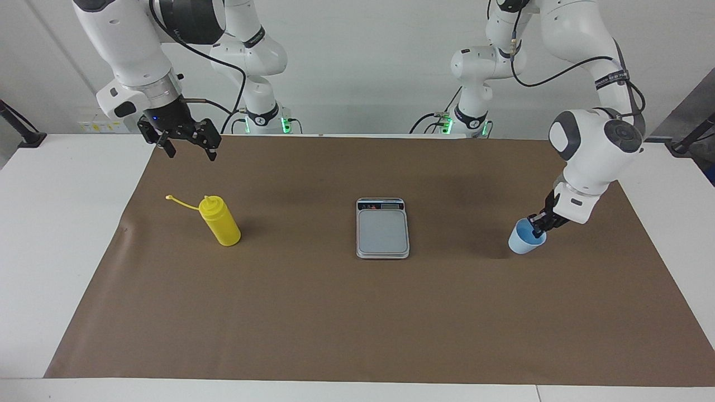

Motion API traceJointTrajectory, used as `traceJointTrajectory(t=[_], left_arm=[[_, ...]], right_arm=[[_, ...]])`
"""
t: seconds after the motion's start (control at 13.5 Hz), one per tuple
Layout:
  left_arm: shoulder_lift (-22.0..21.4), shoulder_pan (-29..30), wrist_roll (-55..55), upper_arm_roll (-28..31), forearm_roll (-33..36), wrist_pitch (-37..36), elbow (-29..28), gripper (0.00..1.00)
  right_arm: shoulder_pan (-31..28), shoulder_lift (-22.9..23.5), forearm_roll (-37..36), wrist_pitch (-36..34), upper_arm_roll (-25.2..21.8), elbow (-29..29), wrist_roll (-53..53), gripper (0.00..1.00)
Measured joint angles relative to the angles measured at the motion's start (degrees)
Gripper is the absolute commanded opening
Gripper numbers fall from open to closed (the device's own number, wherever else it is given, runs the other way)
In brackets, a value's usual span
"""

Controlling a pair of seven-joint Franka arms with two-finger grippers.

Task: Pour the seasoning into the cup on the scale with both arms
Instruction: 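Lift the blue cup with the left gripper and carry it over the scale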

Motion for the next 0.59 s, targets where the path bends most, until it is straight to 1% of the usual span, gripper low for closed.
traceJointTrajectory(t=[0.15,0.3,0.44,0.59], left_arm=[[0.0,-0.7,-0.3,-1.4,-0.1,-4.9,3.3,0.00],[-0.2,-2.0,-2.8,-3.4,-0.2,-7.7,5.5,0.00],[-0.5,-5.3,-7.4,-4.2,-0.2,-8.4,6.0,0.00],[-0.6,-10.3,-14.5,-4.5,-0.3,-8.5,6.0,0.00]], right_arm=[[0.0,0.0,0.0,0.0,0.0,0.0,0.0,1.00],[0.0,0.0,0.0,0.0,0.0,0.0,0.0,1.00],[0.0,0.0,0.0,0.0,0.0,0.0,0.0,1.00],[0.0,0.0,0.0,0.0,0.0,0.0,0.0,1.00]])
